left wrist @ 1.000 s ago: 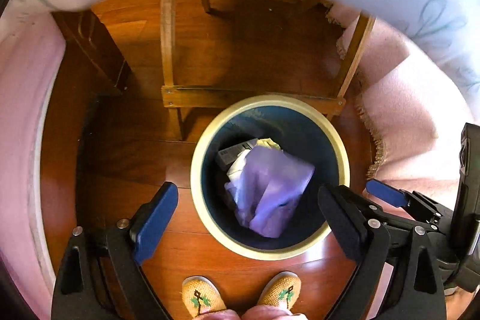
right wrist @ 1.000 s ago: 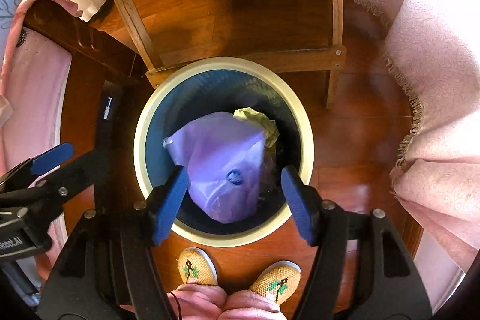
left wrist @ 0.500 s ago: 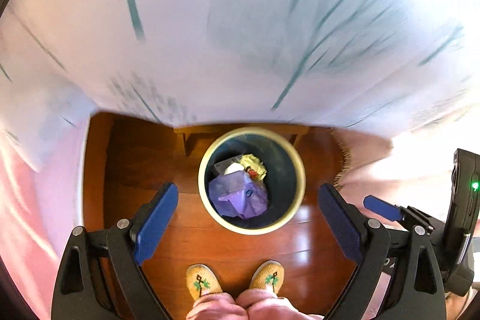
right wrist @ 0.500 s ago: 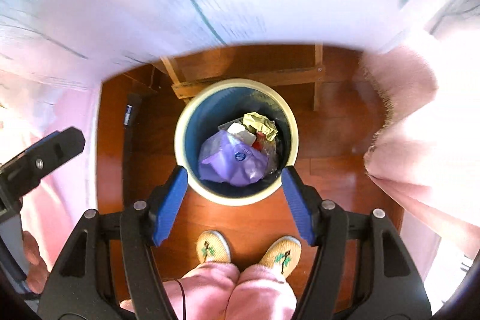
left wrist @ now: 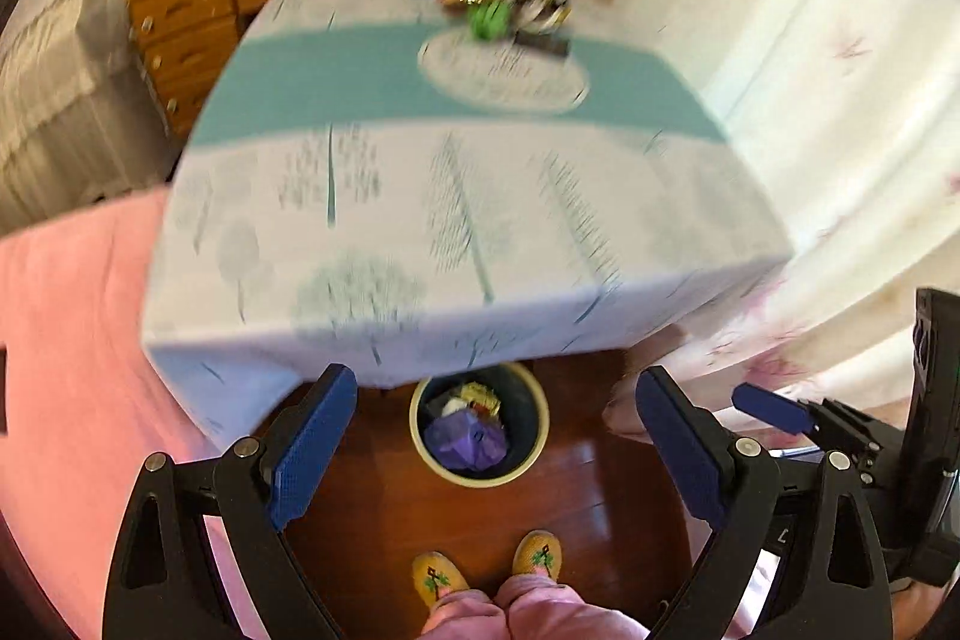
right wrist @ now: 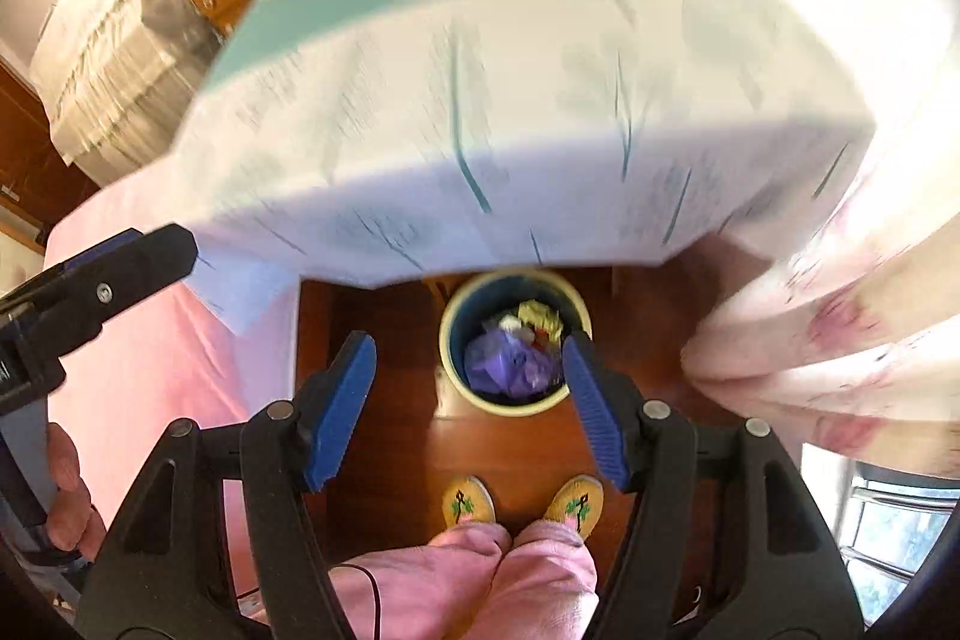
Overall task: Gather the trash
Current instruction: 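Raise both grippers back toward the table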
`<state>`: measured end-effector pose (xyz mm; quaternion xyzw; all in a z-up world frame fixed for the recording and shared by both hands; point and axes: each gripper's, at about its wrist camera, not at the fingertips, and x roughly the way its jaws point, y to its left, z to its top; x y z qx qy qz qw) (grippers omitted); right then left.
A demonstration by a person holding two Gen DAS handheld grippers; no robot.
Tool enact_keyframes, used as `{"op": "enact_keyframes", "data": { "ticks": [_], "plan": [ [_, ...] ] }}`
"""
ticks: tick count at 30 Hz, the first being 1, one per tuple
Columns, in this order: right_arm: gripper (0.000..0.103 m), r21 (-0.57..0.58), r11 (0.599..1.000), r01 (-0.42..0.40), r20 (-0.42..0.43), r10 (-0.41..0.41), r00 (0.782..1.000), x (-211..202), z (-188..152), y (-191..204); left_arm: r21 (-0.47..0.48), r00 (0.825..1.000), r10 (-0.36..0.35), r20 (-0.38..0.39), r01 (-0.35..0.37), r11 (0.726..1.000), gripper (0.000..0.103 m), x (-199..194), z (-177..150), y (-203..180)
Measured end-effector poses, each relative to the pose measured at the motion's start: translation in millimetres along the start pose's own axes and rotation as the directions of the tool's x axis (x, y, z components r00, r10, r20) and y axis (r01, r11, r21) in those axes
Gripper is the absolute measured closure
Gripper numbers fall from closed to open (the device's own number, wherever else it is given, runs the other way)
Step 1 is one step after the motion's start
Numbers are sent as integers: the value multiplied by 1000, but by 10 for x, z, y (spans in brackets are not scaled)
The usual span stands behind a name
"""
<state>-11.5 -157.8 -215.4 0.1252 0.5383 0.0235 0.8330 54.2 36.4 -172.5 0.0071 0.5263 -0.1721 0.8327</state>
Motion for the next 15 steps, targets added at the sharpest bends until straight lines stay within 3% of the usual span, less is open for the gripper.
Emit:
{"op": "enact_keyframes", "data": {
  "ticks": [6, 15],
  "plan": [
    [41, 8, 1000, 2, 124, -3, 992, -819, 365, 385, 88, 996, 22, 89, -30, 996, 7, -724, 416, -116],
    [41, -35, 998, 45, 266, -34, 963, -1581, 989, 723, 95, 981, -4, 194, -14, 995, 7, -1391, 1198, -124]
  ]
}}
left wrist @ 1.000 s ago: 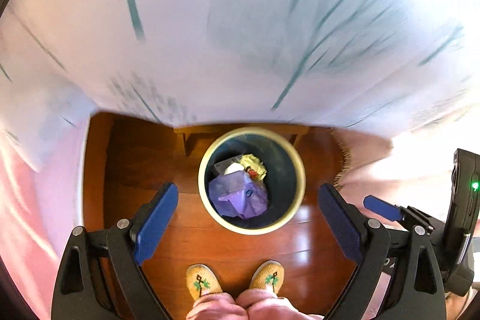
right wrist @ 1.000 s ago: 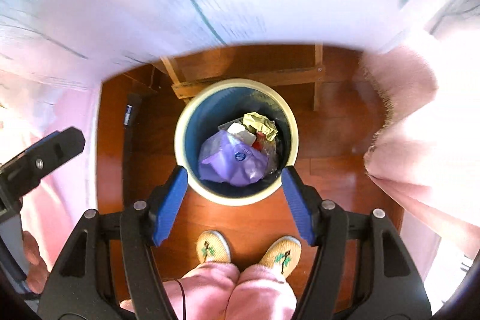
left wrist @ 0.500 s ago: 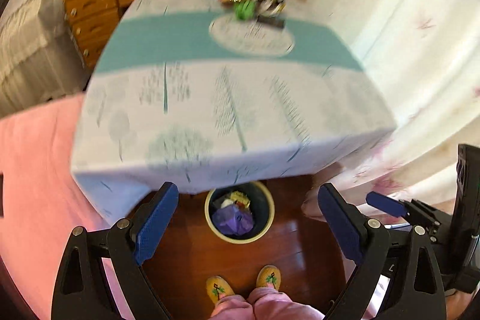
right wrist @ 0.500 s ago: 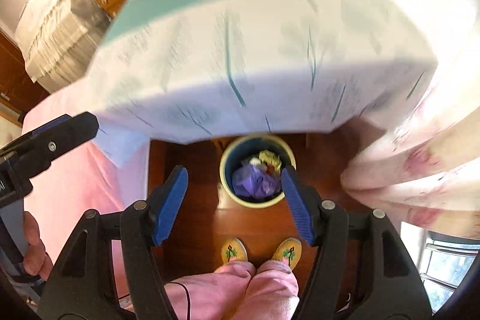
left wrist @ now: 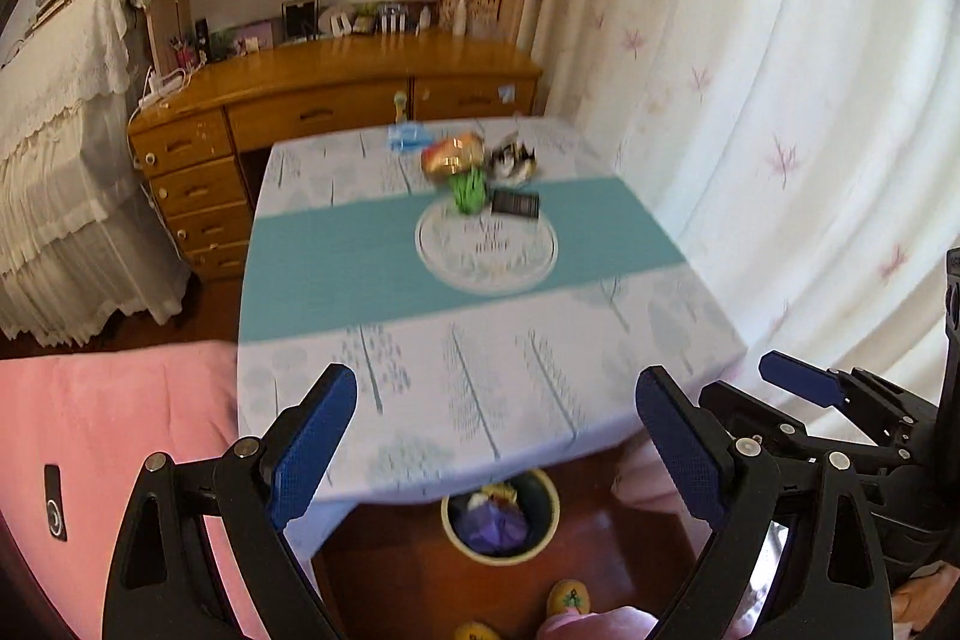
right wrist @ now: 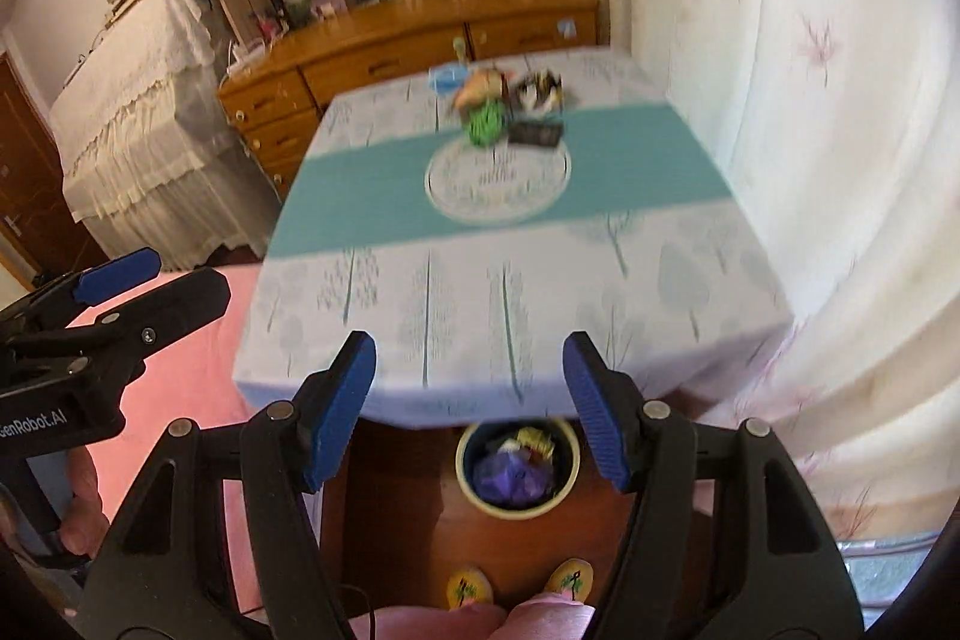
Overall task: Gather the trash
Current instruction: 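Raise both grippers back toward the table, then grasp the green crumpled paper with the left gripper while the right grasps the black-yellow wrapper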
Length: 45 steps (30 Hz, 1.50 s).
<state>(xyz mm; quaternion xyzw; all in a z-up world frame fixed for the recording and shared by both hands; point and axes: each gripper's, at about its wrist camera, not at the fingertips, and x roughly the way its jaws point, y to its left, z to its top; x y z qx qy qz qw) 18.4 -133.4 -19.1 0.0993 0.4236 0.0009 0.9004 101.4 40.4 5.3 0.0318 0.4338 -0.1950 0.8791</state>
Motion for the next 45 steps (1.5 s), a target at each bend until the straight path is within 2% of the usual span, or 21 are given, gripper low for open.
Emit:
{"op": "enact_keyframes", "data": {
  "ticks": [6, 12, 17, 20, 24, 27, 32, 36, 38, 42, 43, 45],
  "plan": [
    [41, -31, 1000, 7, 48, -6, 999, -23, 620, 5, 3, 1000, 10, 23, -10, 1000, 7, 155, 584, 39],
    [41, -73, 997, 4, 62, 1, 998, 441, 1267, -165, -16, 999, 44, 8, -44, 999, 7, 775, 1124, 77],
    [41, -106, 994, -38, 30, 41, 999, 1288, 1868, -518, -59, 993, 113, -38, -115, 992, 7, 1693, 1657, 107],
    [41, -95, 993, -62, -29, 60, 998, 1895, 2294, -844, -108, 989, 94, -113, -106, 988, 8, 2320, 1932, 134],
    [41, -96, 992, -87, -78, 80, 994, 2621, 2721, -1250, -143, 979, 106, -175, -131, 981, 13, 3191, 2224, 180],
    [41, -108, 990, -89, -106, 78, 991, 3176, 2989, -1510, -181, 968, 107, -227, -150, 972, 22, 3887, 2377, 227],
    [41, -91, 990, -106, -162, 90, 983, 4082, 3323, -1894, -251, 946, 101, -308, -183, 951, 28, 4767, 2377, 407],
    [41, -65, 988, -138, -209, 122, 970, 4593, 3368, -2035, -287, 928, 89, -362, -202, 936, 30, 5235, 2284, 528],
    [41, -53, 987, -155, -234, 138, 962, 4765, 3322, -2010, -304, 924, 77, -374, -201, 931, 32, 5368, 2237, 555],
    [41, -22, 980, -199, -268, 185, 945, 5082, 3353, -1974, -329, 918, 57, -393, -198, 923, 46, 5594, 2168, 590],
    [39, -18, 978, -209, -276, 195, 941, 5160, 3370, -1952, -337, 916, 51, -397, -197, 921, 53, 5623, 2158, 591],
    [34, -23, 976, -215, -287, 200, 937, 5297, 3393, -1867, -365, 916, 32, -401, -191, 911, 56, 5695, 2126, 622]
  ]
}}
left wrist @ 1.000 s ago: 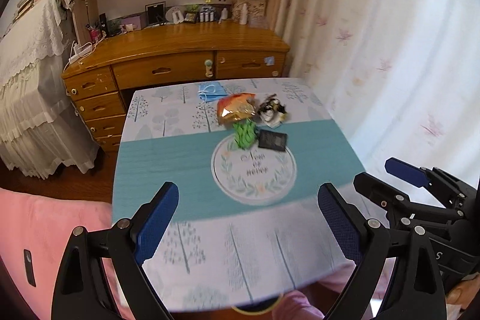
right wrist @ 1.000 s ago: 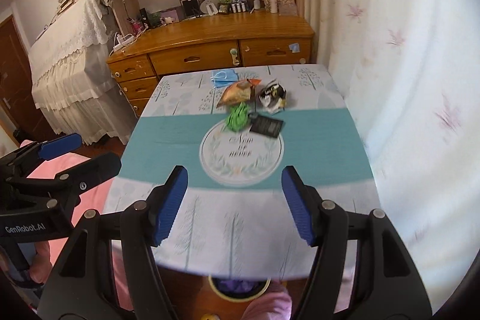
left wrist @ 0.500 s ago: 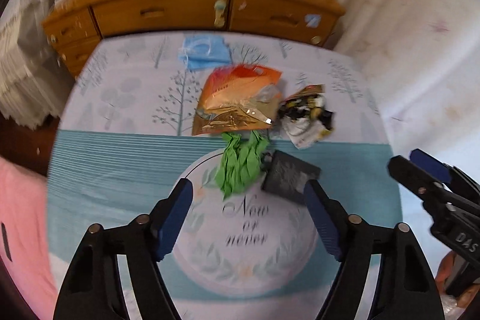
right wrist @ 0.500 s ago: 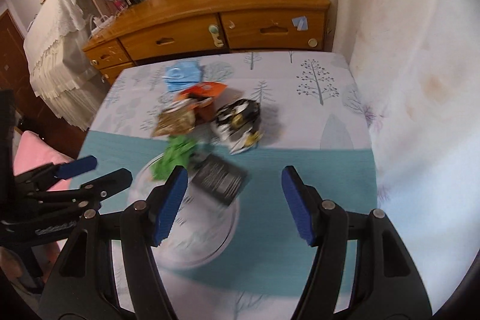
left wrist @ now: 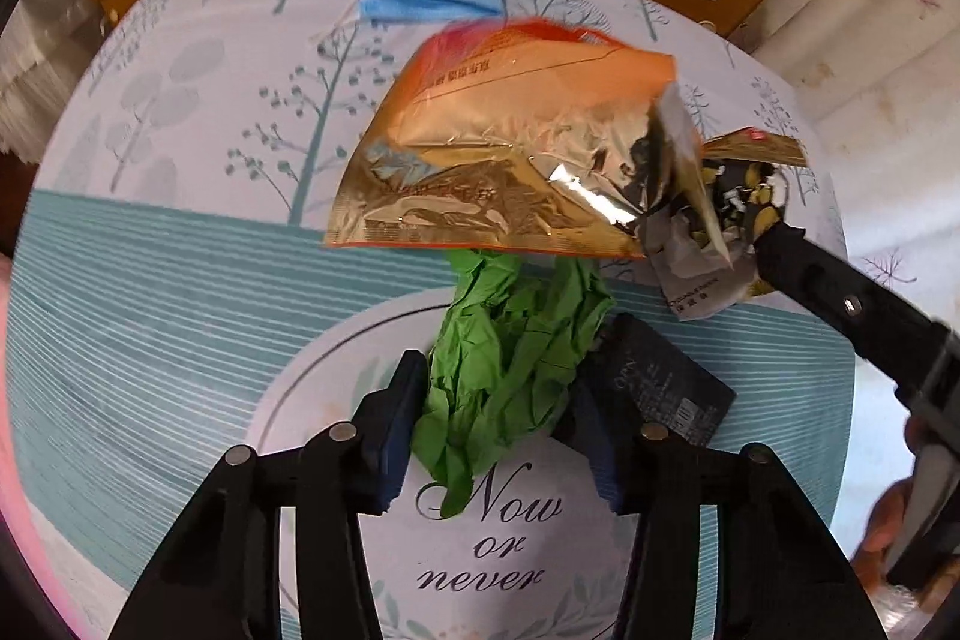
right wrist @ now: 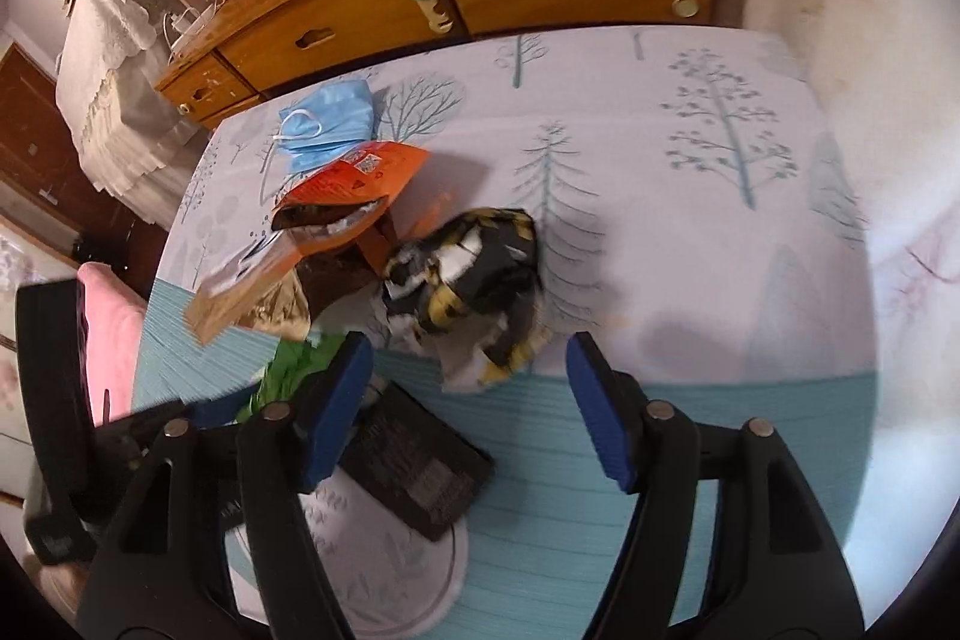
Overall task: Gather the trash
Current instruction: 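Grasp the green crumpled paper with the left gripper while the right grasps the black-yellow wrapper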
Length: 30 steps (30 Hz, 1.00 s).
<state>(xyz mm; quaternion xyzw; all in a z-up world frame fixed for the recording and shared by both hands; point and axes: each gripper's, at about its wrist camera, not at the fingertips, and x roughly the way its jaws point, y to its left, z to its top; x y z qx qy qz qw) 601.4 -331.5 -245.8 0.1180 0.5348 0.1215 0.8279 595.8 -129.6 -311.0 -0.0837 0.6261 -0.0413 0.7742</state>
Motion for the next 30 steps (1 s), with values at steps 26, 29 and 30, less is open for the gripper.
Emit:
{"op": "enact_keyframes", "data": {
  "ticks": [26, 29, 30],
  "plan": [
    [49, 43, 999, 14, 9, -14, 1000, -105, -449, 187, -11, 992, -34, 122, 36, 999, 62, -1055, -683, 278],
    [49, 54, 998, 12, 29, -14, 999, -376, -679, 256, 29, 989, -28, 143, 24, 999, 62, -1303, -916, 276],
    [49, 51, 999, 18, 38, -20, 999, -480, -774, 300, 45, 988, -28, 149, 22, 999, 62, -1402, -1021, 292]
  ]
}}
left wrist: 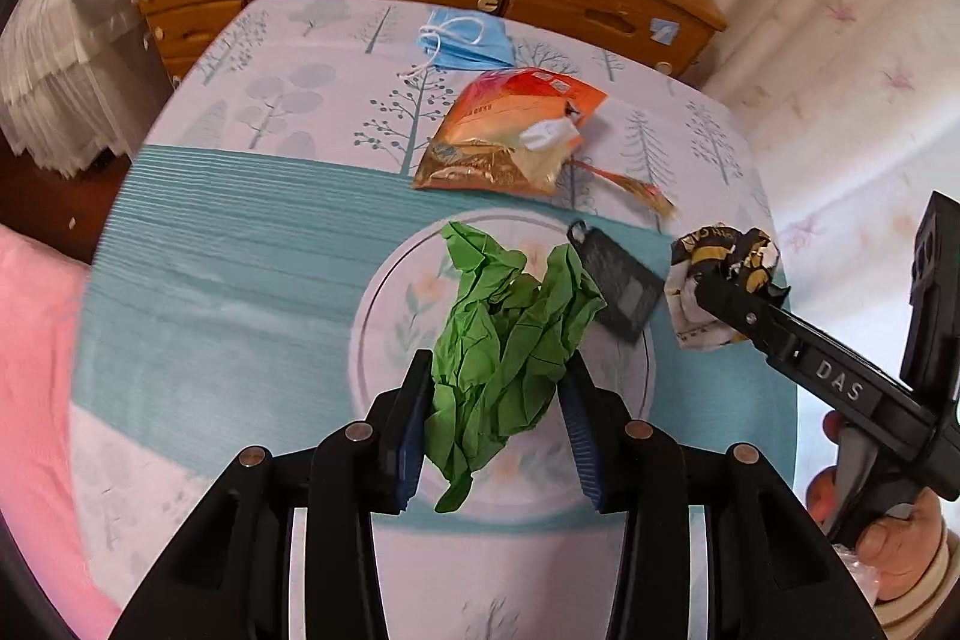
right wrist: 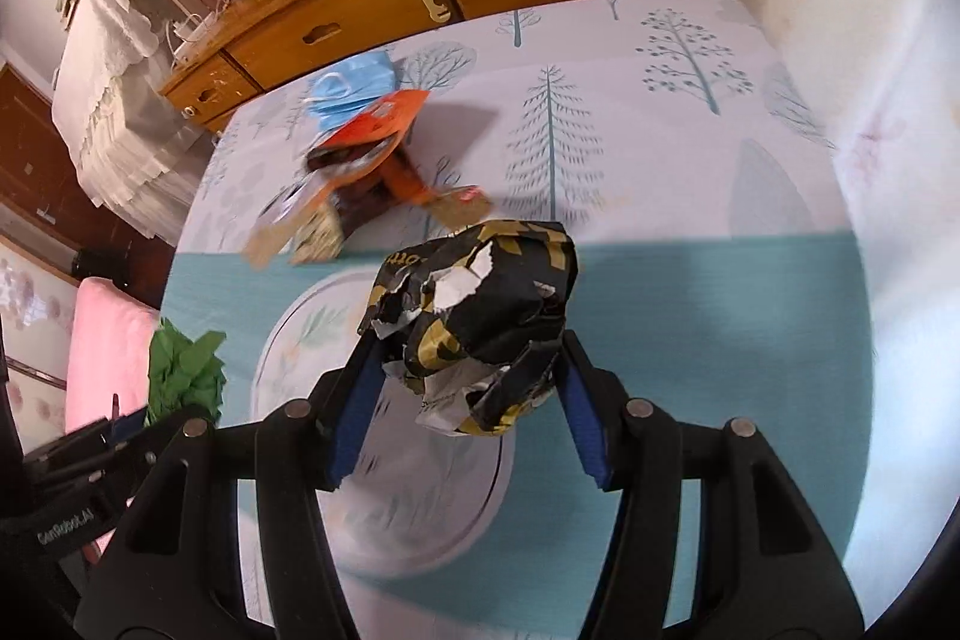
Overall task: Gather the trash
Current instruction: 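Grasp the green crumpled paper with the left gripper while the right grasps the black-yellow wrapper, then carry both items over the trash bin and open both grippers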
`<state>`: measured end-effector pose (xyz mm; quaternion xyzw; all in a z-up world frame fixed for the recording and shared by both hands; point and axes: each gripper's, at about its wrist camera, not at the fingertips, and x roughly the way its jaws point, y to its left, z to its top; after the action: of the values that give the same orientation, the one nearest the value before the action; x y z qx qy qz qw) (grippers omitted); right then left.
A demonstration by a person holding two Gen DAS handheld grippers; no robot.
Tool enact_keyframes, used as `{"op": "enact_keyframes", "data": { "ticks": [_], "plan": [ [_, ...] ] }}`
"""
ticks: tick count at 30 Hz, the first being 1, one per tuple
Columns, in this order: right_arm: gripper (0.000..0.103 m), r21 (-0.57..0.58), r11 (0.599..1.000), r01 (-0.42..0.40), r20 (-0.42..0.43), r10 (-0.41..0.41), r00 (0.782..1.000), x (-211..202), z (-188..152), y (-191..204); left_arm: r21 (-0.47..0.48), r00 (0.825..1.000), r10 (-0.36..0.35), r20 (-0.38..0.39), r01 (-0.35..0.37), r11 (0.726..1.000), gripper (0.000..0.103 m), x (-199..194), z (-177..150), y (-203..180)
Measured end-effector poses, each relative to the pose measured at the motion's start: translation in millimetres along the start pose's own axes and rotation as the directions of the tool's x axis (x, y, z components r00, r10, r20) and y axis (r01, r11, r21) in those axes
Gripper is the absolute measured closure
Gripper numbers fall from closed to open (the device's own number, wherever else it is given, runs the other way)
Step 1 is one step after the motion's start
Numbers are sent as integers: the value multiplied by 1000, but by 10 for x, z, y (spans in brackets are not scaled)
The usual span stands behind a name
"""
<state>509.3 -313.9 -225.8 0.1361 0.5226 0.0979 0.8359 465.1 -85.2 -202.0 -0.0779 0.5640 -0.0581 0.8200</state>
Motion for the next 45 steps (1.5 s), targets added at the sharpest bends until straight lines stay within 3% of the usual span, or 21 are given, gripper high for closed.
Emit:
{"op": "enact_keyframes", "data": {
  "ticks": [8, 16, 20, 25, 31, 35, 40, 45],
  "plan": [
    [49, 9, 1000, 16, 65, -17, 998, -907, -910, 469, 100, 999, -30, 46, 25, 995, 62, -877, -831, 244],
    [49, 29, 999, 34, 166, -38, 985, -1780, -2099, 1194, 219, 993, -73, 91, 51, 974, 62, -1746, -1819, 649],
    [49, 34, 998, 47, 188, -53, 981, -2067, -2753, 1550, 276, 990, -86, 113, 52, 960, 62, -2033, -2284, 807],
    [49, 44, 997, 61, 168, -67, 983, -2254, -3517, 1879, 327, 991, -104, 83, 71, 942, 62, -2163, -2847, 921],
    [49, 56, 994, 90, 59, -93, 994, -2195, -4208, 2032, 341, 994, -106, -3, 100, 935, 62, -1981, -3381, 969],
    [49, 84, 990, 109, -18, -108, 994, -2019, -4593, 1899, 315, 993, -92, -80, 112, 942, 62, -1670, -3662, 1001],
    [49, 128, 983, 128, -124, -113, 986, -1553, -4979, 1523, 280, 985, -69, -158, 111, 954, 62, -1029, -4069, 1069],
    [49, 126, 984, 127, -196, -101, 975, -801, -5355, 1083, 223, 979, -50, -195, 94, 970, 62, -202, -4450, 1211]
  ]
}}
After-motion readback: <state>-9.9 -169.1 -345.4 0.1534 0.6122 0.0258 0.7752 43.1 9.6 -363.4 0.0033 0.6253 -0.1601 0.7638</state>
